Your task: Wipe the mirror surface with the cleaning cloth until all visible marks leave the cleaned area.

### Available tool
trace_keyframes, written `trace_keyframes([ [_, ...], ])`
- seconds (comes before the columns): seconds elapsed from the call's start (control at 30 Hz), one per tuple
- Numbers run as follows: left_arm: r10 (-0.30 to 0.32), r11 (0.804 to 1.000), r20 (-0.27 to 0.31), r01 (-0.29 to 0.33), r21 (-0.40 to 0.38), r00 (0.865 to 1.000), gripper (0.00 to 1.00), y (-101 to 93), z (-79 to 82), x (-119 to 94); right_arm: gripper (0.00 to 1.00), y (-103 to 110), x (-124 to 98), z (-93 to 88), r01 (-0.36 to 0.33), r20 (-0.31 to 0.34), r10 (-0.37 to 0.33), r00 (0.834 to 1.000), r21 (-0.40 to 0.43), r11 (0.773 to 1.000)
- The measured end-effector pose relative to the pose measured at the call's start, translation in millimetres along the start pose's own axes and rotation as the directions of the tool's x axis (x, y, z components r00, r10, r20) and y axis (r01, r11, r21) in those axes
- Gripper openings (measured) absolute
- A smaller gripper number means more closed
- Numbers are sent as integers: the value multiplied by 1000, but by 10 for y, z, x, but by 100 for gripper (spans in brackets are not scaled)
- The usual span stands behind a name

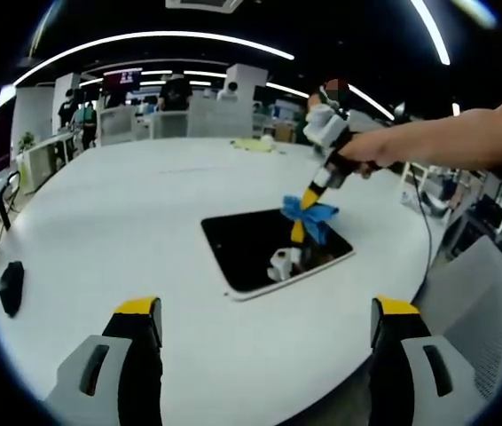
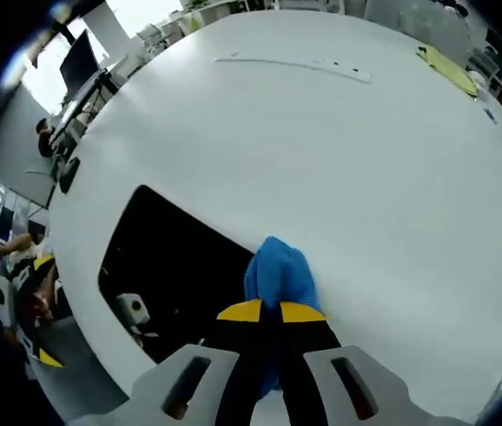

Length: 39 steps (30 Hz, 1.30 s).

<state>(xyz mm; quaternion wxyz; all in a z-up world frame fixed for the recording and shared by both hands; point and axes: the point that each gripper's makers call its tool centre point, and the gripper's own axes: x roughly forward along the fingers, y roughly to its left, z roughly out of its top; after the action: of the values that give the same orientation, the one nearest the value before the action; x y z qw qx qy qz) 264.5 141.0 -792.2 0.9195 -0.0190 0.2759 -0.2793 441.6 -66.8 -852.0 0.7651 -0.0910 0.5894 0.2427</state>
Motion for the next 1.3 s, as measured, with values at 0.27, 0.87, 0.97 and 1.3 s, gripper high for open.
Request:
trace_keyframes([
  [0.27, -1, 1000, 9, 1, -8, 1000, 99, 2, 13, 1, 0, 61, 17, 36, -6, 2, 6, 1000, 14, 1000],
  [0.87, 8, 999, 25, -9, 35, 1000, 99, -2, 57, -7, 0, 327, 137, 214, -26, 12, 26, 1000, -3, 1000],
  [0.97, 4, 999, 12, -5, 36, 1000, 99, -6, 31, 2, 0, 383, 137, 227, -29, 15, 29, 999, -1, 1000],
  [1.3, -2, 1000, 8, 2, 28, 1000, 99, -10, 19, 6, 0, 577, 169, 309, -25, 10, 26, 1000, -30, 999],
])
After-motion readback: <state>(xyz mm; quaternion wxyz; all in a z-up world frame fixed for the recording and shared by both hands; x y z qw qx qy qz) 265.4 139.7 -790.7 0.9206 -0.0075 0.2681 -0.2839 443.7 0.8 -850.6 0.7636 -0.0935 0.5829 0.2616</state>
